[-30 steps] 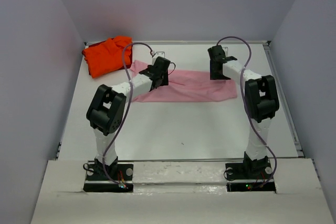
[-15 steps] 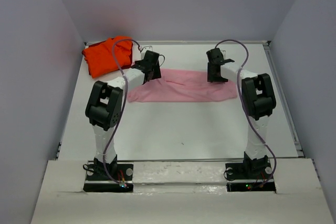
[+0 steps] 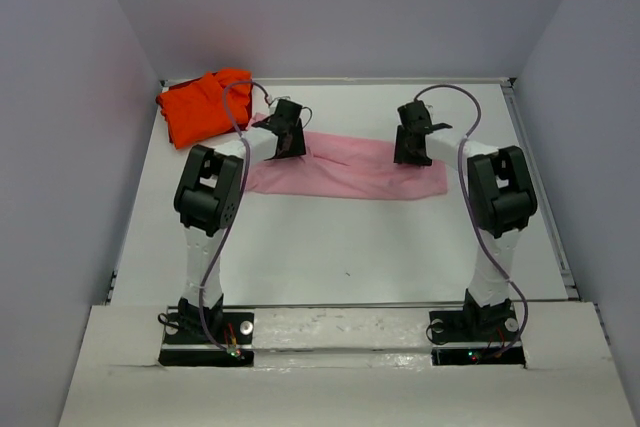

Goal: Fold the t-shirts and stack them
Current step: Rotate the rectangle-folded T-shirt at the center of the board.

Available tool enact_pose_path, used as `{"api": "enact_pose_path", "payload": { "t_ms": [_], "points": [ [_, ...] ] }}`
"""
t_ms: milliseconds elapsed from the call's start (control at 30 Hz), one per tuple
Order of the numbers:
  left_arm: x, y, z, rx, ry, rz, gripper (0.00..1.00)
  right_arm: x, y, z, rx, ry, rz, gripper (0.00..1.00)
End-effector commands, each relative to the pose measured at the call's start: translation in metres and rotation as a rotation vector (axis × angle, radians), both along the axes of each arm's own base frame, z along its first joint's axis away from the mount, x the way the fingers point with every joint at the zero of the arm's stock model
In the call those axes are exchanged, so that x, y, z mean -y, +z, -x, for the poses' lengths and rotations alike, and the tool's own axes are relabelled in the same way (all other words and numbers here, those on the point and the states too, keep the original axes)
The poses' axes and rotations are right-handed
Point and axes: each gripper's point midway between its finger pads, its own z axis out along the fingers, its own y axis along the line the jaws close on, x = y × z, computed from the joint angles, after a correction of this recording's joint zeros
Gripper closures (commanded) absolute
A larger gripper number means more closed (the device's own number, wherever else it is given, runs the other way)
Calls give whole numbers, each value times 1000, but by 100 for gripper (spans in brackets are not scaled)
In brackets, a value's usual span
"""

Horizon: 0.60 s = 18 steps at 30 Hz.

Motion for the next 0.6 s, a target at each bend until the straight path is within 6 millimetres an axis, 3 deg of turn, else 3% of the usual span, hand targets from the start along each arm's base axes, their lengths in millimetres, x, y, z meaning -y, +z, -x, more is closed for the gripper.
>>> {"api": "enact_pose_path", "payload": {
  "t_ms": [0, 67, 167, 200, 300, 333, 367, 400, 433, 467, 500, 567],
  "points": [
    [-6, 6, -7, -24, 2, 24, 25, -13, -7, 35, -61, 32, -91, 43],
    [-10, 9, -11, -17, 9, 25, 25, -14, -20, 56, -96, 20, -126, 44],
    [-14, 10, -18, -14, 14, 26, 25, -24, -18, 74, -84, 39, -157, 44],
    [-13, 7, -18, -23, 9, 33, 25, -25, -27, 90, -108, 49, -154, 44],
    [-15, 9, -25, -17, 10, 10, 25, -36, -18, 104, -79, 72, -195, 44],
    [-14, 7, -24, -27, 1, 9, 25, -46, -22, 119, -110, 90, -244, 44],
    [-13, 12, -29, -14, -1, 10, 25, -54, -10, 126, -89, 115, -284, 44],
    [-12, 12, -32, -11, -3, 9, 25, -58, -17, 136, -116, 131, -299, 44],
    [-11, 8, -31, -25, -6, 6, 25, -58, 0, 138, -70, 137, -320, 44],
    [-10, 13, -37, -10, -3, 5, 25, -58, -4, 153, -83, 138, -321, 44],
    [-10, 13, -38, -12, -6, 6, 25, -61, 13, 156, -37, 155, -342, 44],
    [-8, 10, -41, -15, -12, 6, 25, -59, 21, 166, -24, 152, -364, 44]
  ]
}}
